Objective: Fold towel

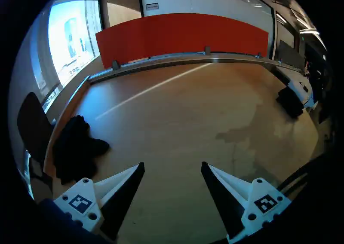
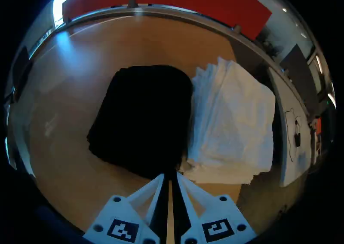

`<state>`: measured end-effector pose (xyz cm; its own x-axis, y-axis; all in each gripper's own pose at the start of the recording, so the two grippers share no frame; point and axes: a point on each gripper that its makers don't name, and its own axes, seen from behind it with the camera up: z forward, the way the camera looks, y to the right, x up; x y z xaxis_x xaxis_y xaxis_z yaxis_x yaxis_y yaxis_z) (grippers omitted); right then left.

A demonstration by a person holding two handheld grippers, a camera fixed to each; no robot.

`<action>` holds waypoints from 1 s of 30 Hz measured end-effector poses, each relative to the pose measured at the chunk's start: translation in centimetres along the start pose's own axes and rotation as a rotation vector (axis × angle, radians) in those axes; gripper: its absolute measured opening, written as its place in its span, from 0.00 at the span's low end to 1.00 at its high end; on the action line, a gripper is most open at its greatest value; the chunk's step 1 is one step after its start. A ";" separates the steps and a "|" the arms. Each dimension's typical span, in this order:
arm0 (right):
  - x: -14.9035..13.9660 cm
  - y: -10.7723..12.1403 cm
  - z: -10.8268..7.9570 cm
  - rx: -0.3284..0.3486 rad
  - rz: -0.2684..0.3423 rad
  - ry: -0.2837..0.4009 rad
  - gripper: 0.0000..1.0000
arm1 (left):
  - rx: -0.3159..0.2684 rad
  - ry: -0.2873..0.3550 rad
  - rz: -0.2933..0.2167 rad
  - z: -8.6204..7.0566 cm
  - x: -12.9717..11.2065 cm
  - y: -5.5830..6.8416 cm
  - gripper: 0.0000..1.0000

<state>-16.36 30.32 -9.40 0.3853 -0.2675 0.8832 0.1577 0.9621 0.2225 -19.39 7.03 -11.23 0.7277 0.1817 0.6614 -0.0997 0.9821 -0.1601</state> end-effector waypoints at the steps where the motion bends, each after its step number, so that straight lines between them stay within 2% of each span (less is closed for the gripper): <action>1: 0.0 0.0 0.0 -0.001 0.001 0.001 0.05 | 0.000 0.000 -0.001 0.0 0.0 0.0 0.98; 16: -0.6 0.6 -0.8 -0.035 0.046 0.025 0.13 | -0.003 0.003 0.000 0.1 0.3 0.0 0.98; 21: -1.0 0.9 -1.2 -0.063 0.062 0.032 0.27 | -0.003 0.005 -0.002 0.1 0.2 -0.2 0.98; 22: -0.9 0.9 -1.3 -0.068 0.068 0.039 0.34 | -0.004 0.005 -0.003 0.1 0.2 -0.2 0.98; 26: -0.6 1.1 -1.7 -0.091 0.101 0.073 0.76 | -0.008 0.008 -0.008 0.1 0.3 -0.1 0.98; 29: -0.1 1.0 -2.2 -0.101 0.128 0.106 0.98 | -0.012 0.013 -0.007 0.2 0.5 -0.1 0.98; 30: 0.1 0.9 -2.3 -0.104 0.137 0.118 1.00 | -0.014 0.015 -0.006 0.2 0.6 0.0 0.98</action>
<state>-14.06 31.07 -10.10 0.5128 -0.1450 0.8462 0.1869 0.9808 0.0548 -19.08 7.11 -10.66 0.7381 0.1752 0.6516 -0.0861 0.9823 -0.1666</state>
